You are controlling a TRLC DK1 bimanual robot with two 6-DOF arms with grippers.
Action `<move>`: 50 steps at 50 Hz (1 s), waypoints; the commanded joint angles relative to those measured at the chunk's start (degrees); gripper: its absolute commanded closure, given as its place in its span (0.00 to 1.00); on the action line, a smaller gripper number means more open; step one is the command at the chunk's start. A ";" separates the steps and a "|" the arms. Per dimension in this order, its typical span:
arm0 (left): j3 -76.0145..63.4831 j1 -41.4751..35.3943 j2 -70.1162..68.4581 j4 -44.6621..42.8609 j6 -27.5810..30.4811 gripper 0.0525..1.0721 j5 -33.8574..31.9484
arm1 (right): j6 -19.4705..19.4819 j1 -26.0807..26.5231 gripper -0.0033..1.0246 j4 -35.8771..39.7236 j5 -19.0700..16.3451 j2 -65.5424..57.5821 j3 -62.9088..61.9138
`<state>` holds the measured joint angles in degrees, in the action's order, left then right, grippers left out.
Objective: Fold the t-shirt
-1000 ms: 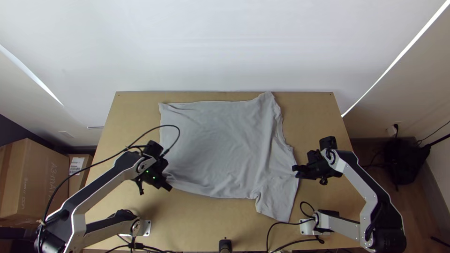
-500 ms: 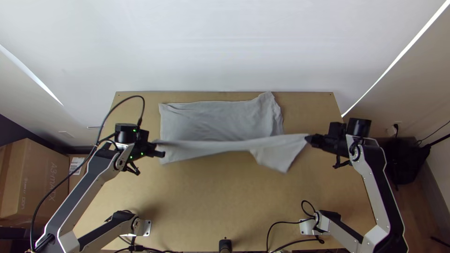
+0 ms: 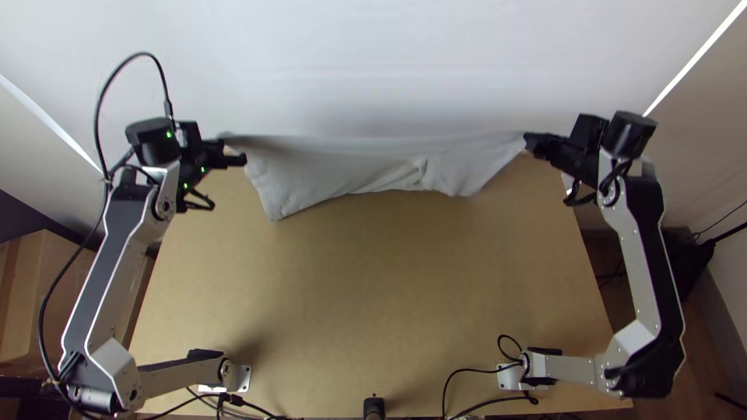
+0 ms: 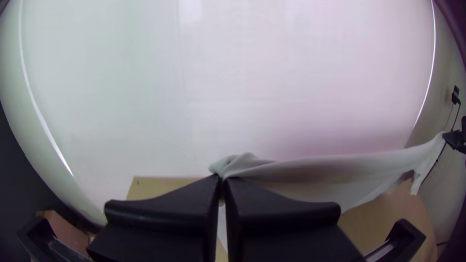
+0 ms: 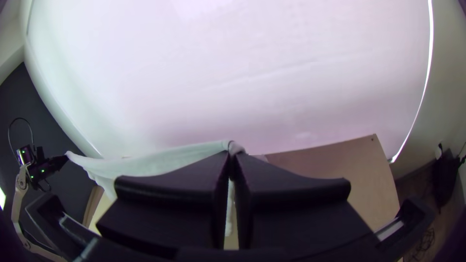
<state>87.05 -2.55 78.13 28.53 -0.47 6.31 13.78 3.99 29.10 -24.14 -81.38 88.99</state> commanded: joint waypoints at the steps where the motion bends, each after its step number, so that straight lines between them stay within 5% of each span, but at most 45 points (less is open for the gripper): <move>1: 9.63 1.40 4.40 -1.73 -1.02 0.98 2.66 | 1.42 -0.30 0.98 -1.68 2.87 -5.36 9.36; 25: 36.44 1.84 8.53 -5.68 -2.52 0.98 8.55 | 2.30 -2.49 0.98 -7.48 11.57 -9.23 37.84; 50: 33.80 2.19 -18.10 -6.83 -4.80 0.98 11.71 | 3.97 -3.90 0.98 -9.59 11.66 26.98 22.28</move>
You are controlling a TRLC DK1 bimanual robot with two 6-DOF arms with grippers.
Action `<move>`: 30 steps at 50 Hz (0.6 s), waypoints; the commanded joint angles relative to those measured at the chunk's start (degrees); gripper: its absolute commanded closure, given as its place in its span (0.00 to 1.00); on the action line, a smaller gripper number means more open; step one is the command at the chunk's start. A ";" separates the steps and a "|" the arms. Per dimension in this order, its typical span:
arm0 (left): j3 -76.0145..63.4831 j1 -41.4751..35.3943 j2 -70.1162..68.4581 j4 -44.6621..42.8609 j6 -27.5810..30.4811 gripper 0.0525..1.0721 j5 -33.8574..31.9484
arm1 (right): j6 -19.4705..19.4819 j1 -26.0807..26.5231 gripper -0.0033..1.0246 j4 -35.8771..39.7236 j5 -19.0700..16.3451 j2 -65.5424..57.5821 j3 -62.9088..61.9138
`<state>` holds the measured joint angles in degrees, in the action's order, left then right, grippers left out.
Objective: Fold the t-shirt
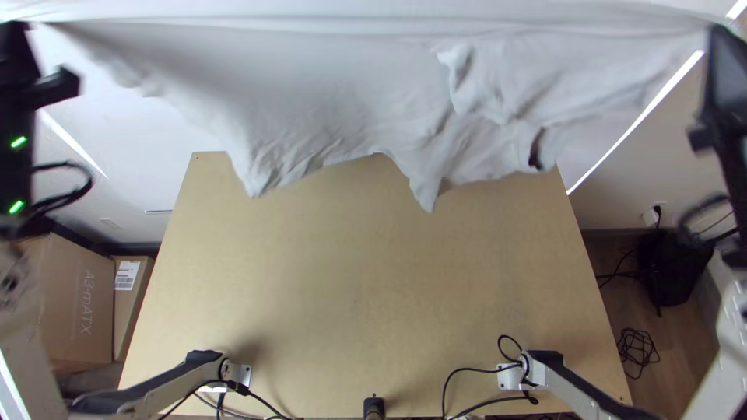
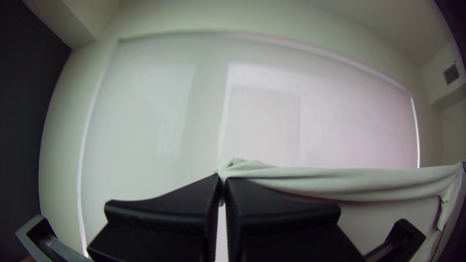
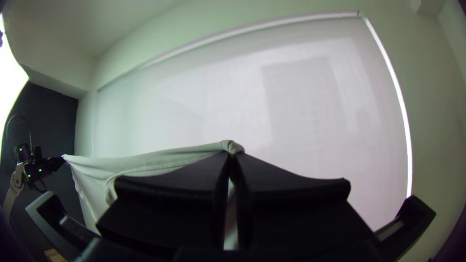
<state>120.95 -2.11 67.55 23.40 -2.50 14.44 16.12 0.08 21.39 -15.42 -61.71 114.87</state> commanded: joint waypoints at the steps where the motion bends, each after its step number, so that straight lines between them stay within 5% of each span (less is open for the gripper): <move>1: -0.62 1.76 -8.84 -1.43 -3.21 0.98 3.58 | 1.90 0.01 0.98 -1.88 2.94 8.63 -4.21; 16: -18.64 1.76 -24.83 1.74 -4.97 0.98 2.79 | 6.56 0.10 0.98 1.55 2.59 16.80 -10.98; 30: -56.08 0.35 -38.63 1.48 -4.35 0.98 0.15 | 7.08 -2.27 0.98 -0.21 2.41 21.46 -41.39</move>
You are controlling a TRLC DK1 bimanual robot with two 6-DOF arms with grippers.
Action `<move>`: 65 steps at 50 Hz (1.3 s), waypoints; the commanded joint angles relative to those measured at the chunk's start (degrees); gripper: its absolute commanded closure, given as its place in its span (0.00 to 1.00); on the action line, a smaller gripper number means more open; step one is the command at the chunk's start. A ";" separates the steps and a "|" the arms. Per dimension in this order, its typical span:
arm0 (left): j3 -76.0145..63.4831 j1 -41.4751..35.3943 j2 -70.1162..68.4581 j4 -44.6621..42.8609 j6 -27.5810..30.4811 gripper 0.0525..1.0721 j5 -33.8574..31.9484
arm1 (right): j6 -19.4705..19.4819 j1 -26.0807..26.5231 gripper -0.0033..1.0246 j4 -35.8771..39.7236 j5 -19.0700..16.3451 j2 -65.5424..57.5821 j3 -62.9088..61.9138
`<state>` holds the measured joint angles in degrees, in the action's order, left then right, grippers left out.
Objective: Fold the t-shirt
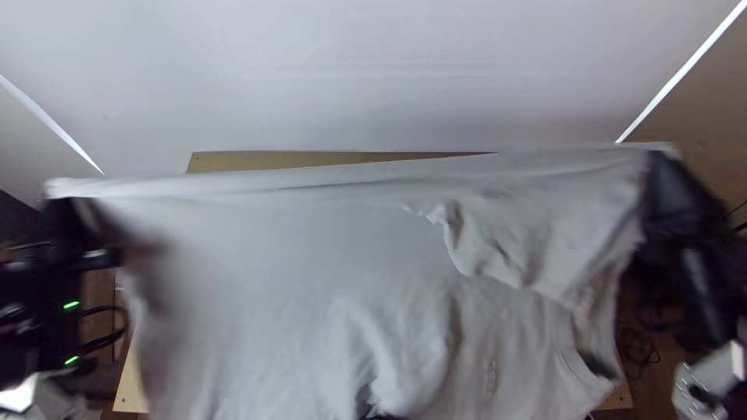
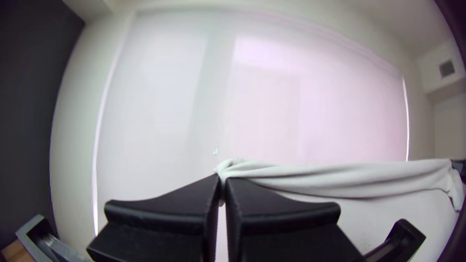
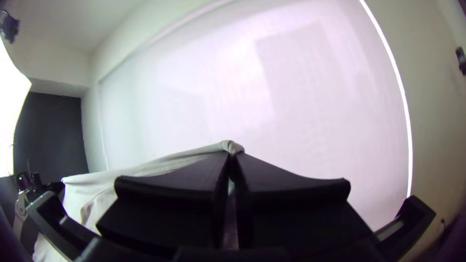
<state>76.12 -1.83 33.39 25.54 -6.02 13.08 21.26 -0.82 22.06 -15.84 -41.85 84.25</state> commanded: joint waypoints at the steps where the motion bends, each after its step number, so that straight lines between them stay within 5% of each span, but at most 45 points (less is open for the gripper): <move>1: -13.80 -0.02 -5.00 -0.58 -0.83 0.98 0.98 | 2.04 -2.17 0.98 -0.88 2.83 1.85 -13.41; 12: -35.42 0.86 -5.44 -6.91 -1.98 0.98 -4.03 | 2.74 -5.60 0.98 -9.32 3.35 3.35 -41.36; 21: -41.40 2.88 6.60 -18.60 -3.03 0.98 -7.19 | 3.27 -8.15 0.98 -17.93 6.26 -3.59 -49.35; 45: -28.83 4.55 46.51 -35.47 -5.93 0.98 -9.21 | 4.76 -6.30 0.98 -33.75 6.61 -37.96 -42.50; 65: -16.35 4.64 65.75 -37.49 -6.55 0.98 -9.83 | 4.58 -4.45 0.98 -34.55 6.61 -60.64 -25.71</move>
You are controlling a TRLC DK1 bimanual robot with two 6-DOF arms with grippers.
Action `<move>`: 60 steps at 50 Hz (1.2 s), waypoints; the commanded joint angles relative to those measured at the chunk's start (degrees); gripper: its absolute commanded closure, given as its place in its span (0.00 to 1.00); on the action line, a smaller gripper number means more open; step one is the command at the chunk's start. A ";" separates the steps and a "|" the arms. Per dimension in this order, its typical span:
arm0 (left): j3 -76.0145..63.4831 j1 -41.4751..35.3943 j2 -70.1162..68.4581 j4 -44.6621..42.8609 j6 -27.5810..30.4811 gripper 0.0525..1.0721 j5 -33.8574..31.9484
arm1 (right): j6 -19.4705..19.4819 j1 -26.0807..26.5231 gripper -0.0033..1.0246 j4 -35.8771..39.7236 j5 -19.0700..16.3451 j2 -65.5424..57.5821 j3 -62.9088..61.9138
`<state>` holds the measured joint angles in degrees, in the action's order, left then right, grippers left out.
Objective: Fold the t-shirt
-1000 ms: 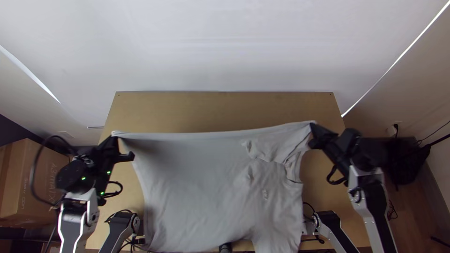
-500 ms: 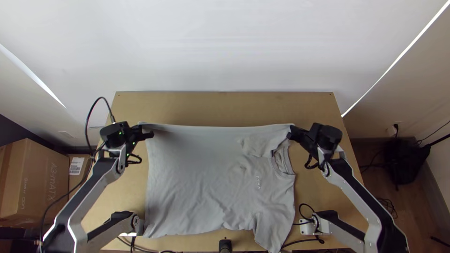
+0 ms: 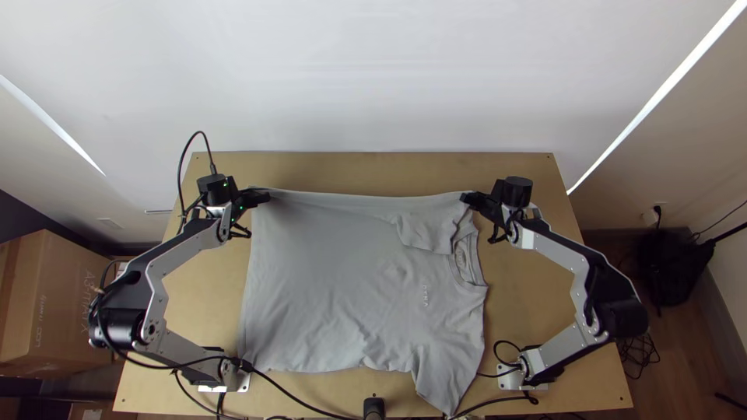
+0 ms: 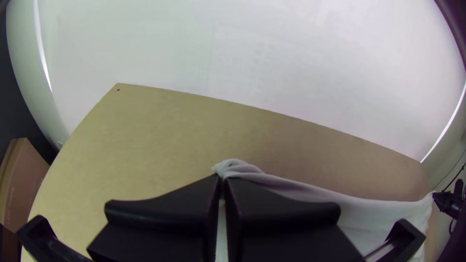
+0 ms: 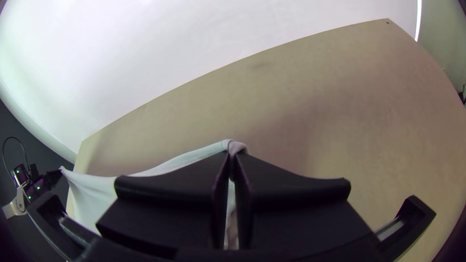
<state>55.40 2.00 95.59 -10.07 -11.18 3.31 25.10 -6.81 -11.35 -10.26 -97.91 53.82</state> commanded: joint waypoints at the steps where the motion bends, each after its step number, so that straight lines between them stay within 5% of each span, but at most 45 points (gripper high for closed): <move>1: 5.07 0.81 4.34 -1.89 -1.39 0.98 -0.06 | 0.65 1.62 0.98 -1.04 1.03 -5.45 5.68; 31: 23.35 2.13 22.97 0.31 -1.30 0.98 -0.15 | 0.03 2.94 0.98 4.59 1.12 -24.26 28.27; 60: 28.71 2.83 19.98 15.87 -5.61 0.98 -4.63 | 3.37 2.94 0.98 24.01 0.95 -22.77 39.52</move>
<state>83.70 3.40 118.83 4.32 -15.03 -0.75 26.65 -5.06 9.52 -10.31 -123.61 90.24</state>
